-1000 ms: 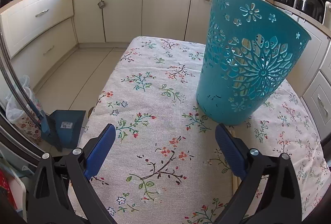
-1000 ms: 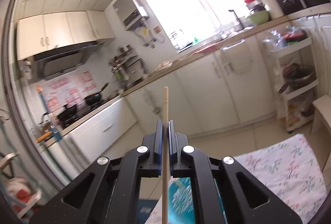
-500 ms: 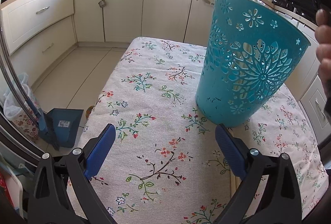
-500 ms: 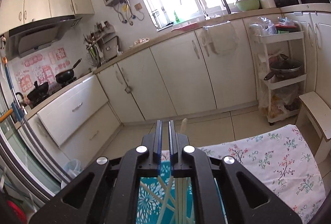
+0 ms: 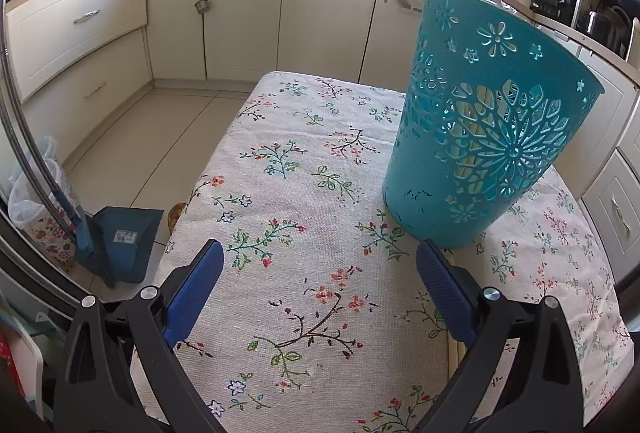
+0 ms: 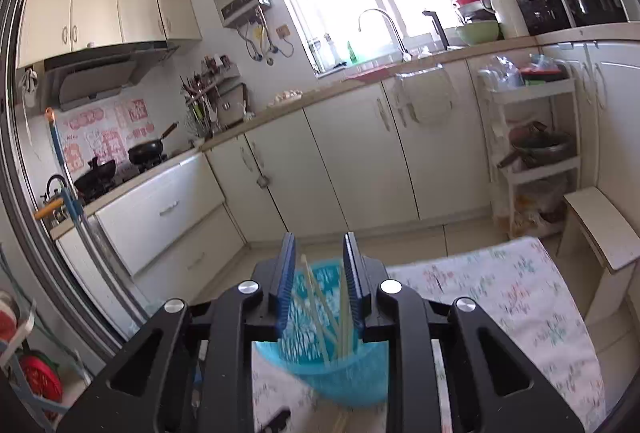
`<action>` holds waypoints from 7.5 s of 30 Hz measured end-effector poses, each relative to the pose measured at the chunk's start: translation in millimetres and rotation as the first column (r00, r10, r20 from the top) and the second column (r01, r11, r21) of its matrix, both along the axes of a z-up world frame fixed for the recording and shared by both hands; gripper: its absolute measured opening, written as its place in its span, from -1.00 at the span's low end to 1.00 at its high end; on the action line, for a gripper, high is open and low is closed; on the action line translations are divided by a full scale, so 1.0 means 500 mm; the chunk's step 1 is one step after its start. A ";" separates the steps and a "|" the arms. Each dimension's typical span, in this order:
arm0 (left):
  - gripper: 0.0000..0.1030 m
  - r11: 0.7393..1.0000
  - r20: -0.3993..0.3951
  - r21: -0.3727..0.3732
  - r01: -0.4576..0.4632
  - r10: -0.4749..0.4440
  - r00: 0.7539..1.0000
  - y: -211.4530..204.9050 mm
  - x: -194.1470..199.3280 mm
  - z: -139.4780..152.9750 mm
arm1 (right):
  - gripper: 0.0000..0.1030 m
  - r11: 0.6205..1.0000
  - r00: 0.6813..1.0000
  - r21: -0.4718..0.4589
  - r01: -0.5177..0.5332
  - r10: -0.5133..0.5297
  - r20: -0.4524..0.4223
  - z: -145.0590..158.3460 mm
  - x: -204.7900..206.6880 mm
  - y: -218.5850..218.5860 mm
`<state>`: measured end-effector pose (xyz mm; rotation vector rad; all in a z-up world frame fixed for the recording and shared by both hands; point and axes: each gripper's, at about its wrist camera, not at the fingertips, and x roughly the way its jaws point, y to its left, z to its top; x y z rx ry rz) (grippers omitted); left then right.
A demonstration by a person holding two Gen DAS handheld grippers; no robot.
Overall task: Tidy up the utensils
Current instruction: 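Lift the chopstick with the right gripper into the teal basket and open, then lower the open right gripper back beside the chopstick bundle, then close the left gripper on a wooden chopstick beside the basket, then lift the chopstick with the left gripper over the teal basket, then drop the chopstick into the basket and open the left gripper, then close the right gripper on the last loose wooden chopstick, then lift the chopstick with the right gripper into the teal basket and open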
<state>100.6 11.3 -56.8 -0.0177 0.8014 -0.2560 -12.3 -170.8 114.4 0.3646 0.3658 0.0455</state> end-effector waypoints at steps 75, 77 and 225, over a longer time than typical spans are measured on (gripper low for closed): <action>-0.91 0.912 -0.153 0.140 0.384 -0.363 0.919 -0.177 -0.078 -0.029 | -0.78 0.995 0.870 0.045 -0.087 0.098 -0.483 -0.344 -0.008 -0.048; -0.91 0.912 -0.149 0.139 0.387 -0.367 0.918 -0.169 -0.085 -0.021 | -0.78 0.995 0.870 0.047 -0.087 0.099 -0.483 -0.343 -0.008 -0.049; 0.83 0.991 -0.043 0.126 0.043 -0.038 0.998 -0.055 -0.002 -0.015 | -0.88 0.936 0.966 0.262 -0.233 0.253 -0.046 -0.033 -0.017 -0.081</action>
